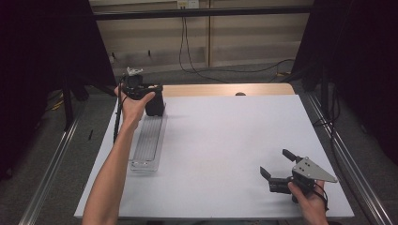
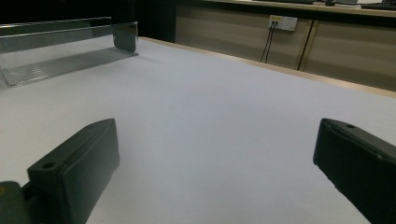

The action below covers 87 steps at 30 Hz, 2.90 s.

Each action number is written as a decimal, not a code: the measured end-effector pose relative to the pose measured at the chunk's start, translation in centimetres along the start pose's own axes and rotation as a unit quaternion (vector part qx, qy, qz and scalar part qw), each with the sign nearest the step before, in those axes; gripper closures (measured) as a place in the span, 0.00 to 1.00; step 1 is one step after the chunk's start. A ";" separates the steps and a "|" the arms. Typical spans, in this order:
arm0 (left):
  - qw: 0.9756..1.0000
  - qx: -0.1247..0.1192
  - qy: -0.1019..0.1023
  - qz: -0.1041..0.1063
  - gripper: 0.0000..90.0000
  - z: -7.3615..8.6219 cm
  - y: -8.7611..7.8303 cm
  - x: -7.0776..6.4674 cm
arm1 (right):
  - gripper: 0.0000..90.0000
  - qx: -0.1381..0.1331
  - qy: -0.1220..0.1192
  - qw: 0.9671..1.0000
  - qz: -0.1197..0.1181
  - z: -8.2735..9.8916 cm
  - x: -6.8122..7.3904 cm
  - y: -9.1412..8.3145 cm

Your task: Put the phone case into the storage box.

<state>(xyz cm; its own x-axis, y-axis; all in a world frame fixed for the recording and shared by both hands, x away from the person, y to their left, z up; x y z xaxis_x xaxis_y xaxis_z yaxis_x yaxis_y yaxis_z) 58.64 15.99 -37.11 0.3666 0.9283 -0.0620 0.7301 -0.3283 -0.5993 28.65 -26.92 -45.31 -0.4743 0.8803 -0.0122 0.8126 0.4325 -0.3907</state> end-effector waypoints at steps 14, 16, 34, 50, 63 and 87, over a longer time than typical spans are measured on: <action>0.999 -0.030 0.005 0.011 0.03 -0.5 -0.8 0.5 | 0.00 -0.001 -0.002 1.000 0.001 0.0 0.0 0.0; 0.999 -0.042 0.011 0.015 0.03 -0.7 -1.1 0.4 | 0.00 -0.001 -0.001 1.000 0.001 0.0 0.0 0.0; 0.992 -0.109 0.033 0.045 0.03 -0.5 -2.9 0.9 | 0.00 -0.002 0.000 1.000 0.002 0.0 0.0 0.0; 0.986 -0.133 0.055 0.084 0.01 0.1 -5.0 0.6 | 0.00 -0.005 0.003 1.000 0.002 0.1 -0.2 -0.1; 0.986 -0.132 0.056 0.090 0.03 2.0 -6.2 0.5 | 0.00 -0.006 0.003 1.000 0.002 0.0 -0.2 0.0; 0.980 -0.127 0.091 0.123 0.03 5.2 -8.0 -3.1 | 0.00 -0.008 0.006 1.000 0.015 0.0 -0.4 -0.4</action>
<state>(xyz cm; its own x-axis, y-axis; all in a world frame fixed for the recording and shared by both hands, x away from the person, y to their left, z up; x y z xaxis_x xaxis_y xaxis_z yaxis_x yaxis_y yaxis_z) 48.67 16.69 -36.26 0.6296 0.7766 -0.0235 0.7181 -0.5931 -0.3641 28.51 -27.43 -45.14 -0.4462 0.8948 -0.0121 0.8315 0.4096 -0.3753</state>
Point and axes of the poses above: each handheld gripper's, and its own axes: y roughly forward along the jaws, z roughly out of its underside, x roughly to its left, the point moved 4 cm from there along y, roughly forward along the jaws, and after that the axes turned 8 degrees about x, right-handed, at the moved point
